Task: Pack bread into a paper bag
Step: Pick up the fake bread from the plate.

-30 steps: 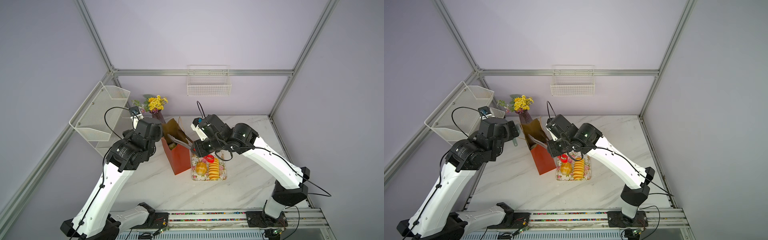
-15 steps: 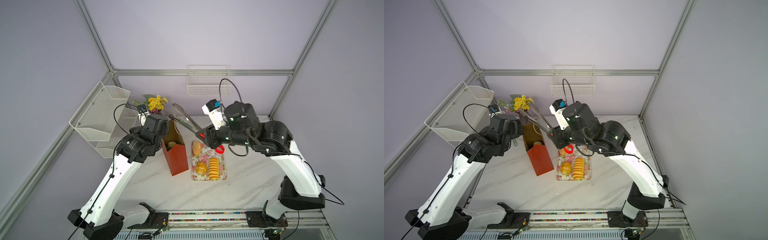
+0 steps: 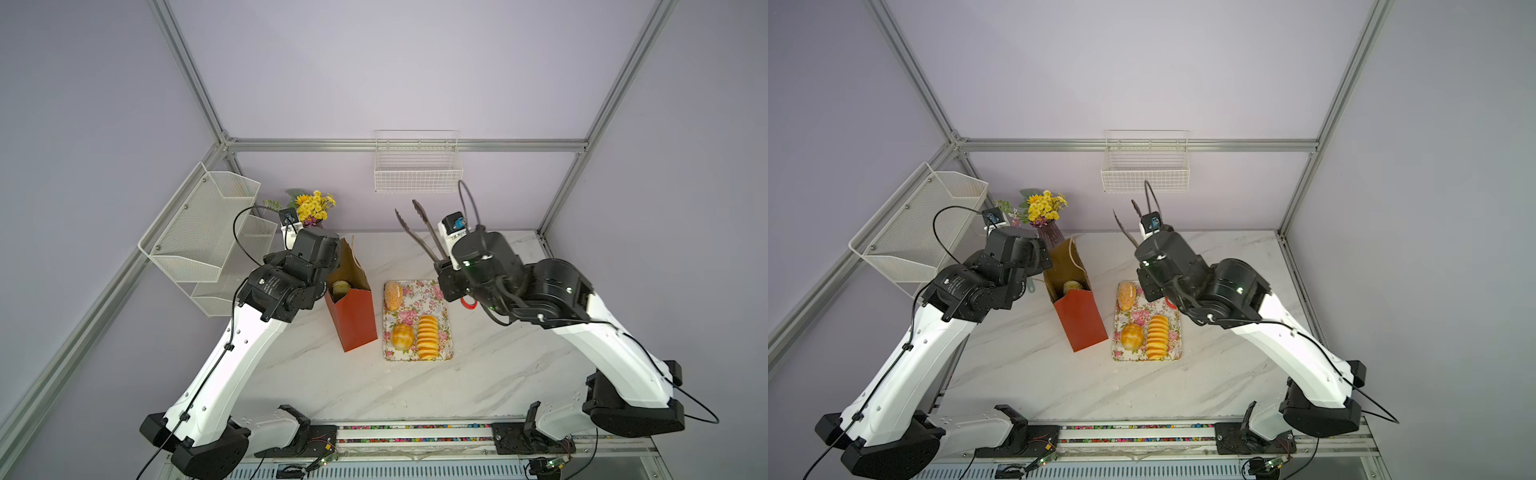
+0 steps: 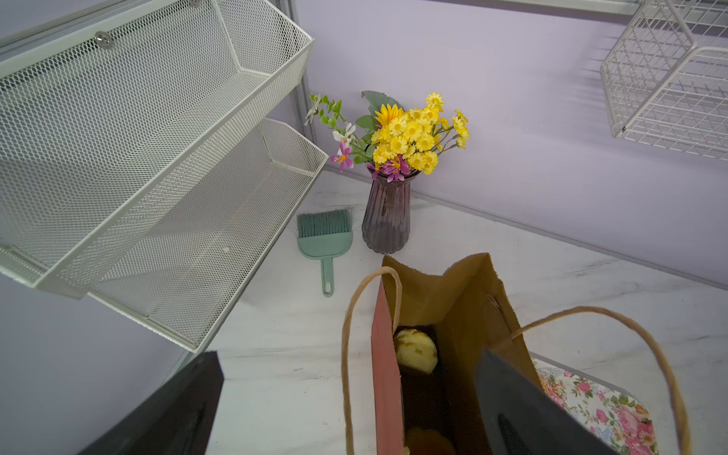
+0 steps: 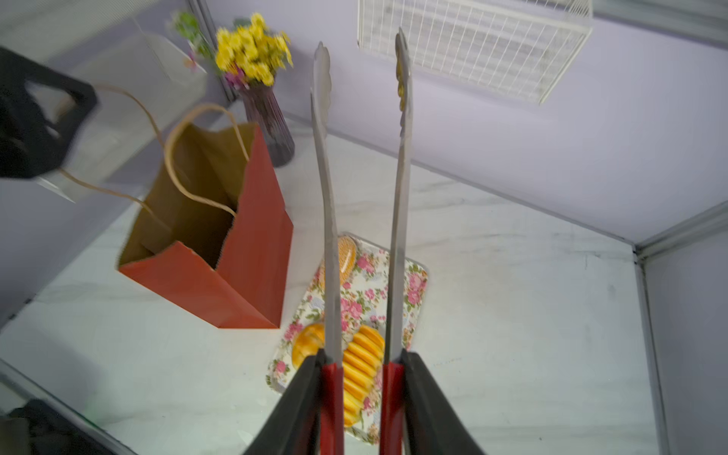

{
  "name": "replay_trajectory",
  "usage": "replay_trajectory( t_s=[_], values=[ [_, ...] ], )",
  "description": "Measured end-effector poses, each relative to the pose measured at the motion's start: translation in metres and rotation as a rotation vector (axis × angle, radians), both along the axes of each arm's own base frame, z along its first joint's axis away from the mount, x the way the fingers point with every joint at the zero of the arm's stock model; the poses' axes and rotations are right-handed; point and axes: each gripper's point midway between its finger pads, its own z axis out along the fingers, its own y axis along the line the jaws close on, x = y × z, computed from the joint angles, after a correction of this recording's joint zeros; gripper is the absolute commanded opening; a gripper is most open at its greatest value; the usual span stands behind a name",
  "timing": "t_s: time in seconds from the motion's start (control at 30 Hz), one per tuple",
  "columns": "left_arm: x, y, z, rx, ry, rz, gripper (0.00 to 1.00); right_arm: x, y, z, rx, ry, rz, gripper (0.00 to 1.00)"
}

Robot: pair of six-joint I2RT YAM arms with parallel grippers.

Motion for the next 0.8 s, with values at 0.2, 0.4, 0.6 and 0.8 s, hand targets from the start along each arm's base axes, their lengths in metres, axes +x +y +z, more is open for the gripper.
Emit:
replay_trajectory(
  t_s=[0.2, 0.4, 0.6, 0.8],
  values=[
    [0.002, -0.001, -0.001, 0.001, 0.002, 0.000, 1.00, -0.008, -0.006, -0.083, -0.130, 0.175, -0.065, 0.37],
    [0.002, -0.002, 0.004, -0.009, -0.010, -0.004, 1.00, -0.024, -0.018, -0.121, -0.097, 0.273, -0.125, 0.37],
    [0.003, -0.003, 0.005, -0.016, -0.013, -0.010, 1.00, -0.038, -0.014, -0.170, 0.007, 0.374, -0.171, 0.39],
    [0.003, -0.004, 0.005, -0.017, -0.012, -0.016, 1.00, -0.039, -0.003, -0.195, 0.081, 0.415, -0.201, 0.43]
  ],
)
